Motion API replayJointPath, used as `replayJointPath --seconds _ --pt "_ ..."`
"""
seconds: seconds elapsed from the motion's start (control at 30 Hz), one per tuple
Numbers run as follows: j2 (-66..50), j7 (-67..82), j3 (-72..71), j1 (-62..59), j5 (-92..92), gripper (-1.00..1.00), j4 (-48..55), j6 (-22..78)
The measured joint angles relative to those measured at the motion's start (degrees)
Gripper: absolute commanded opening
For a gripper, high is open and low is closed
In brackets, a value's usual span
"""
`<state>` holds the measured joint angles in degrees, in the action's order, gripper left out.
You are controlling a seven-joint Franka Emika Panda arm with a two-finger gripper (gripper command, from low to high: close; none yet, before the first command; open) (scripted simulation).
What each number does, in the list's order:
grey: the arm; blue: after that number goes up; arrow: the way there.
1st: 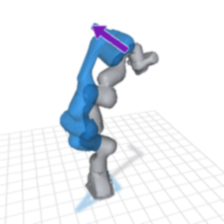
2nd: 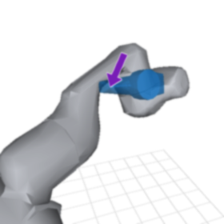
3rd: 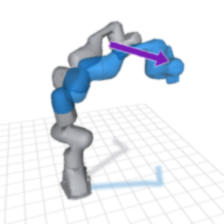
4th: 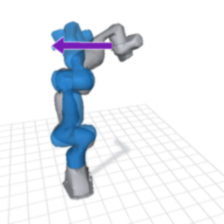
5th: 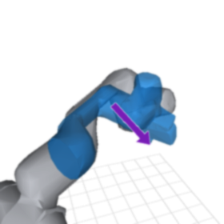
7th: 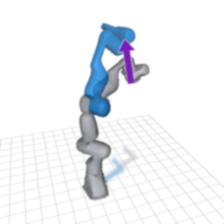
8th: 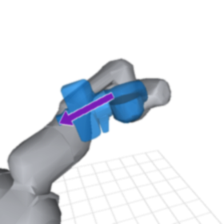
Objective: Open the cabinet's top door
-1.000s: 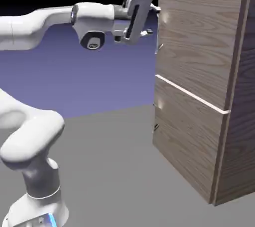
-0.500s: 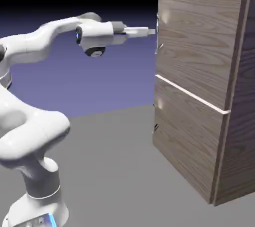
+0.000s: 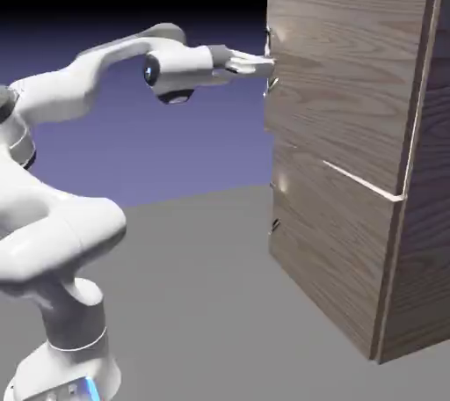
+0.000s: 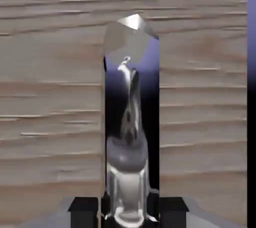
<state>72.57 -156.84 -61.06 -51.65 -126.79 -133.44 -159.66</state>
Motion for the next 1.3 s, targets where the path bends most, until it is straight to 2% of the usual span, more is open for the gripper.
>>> replayJointPath --seconds 0.2,0.6,0.83,0.97,1.3 --pt "12.1 -9.0 2.4 -3.7 1.5 -1.0 -5.1 11.9" --pt "28.4 -8.3 16.5 -1.5 1.7 -1.0 -24.0 41.8" --pt "27.2 -0.9 31.0 1.7 10.4 -1.0 -32.3 55.8" --pt "27.9 0.2 37.0 -3.2 12.9 -1.0 -34.4 65.6" --pt "14.4 12.0 57.8 -4.2 31.4 -1.0 -33.9 81.6"
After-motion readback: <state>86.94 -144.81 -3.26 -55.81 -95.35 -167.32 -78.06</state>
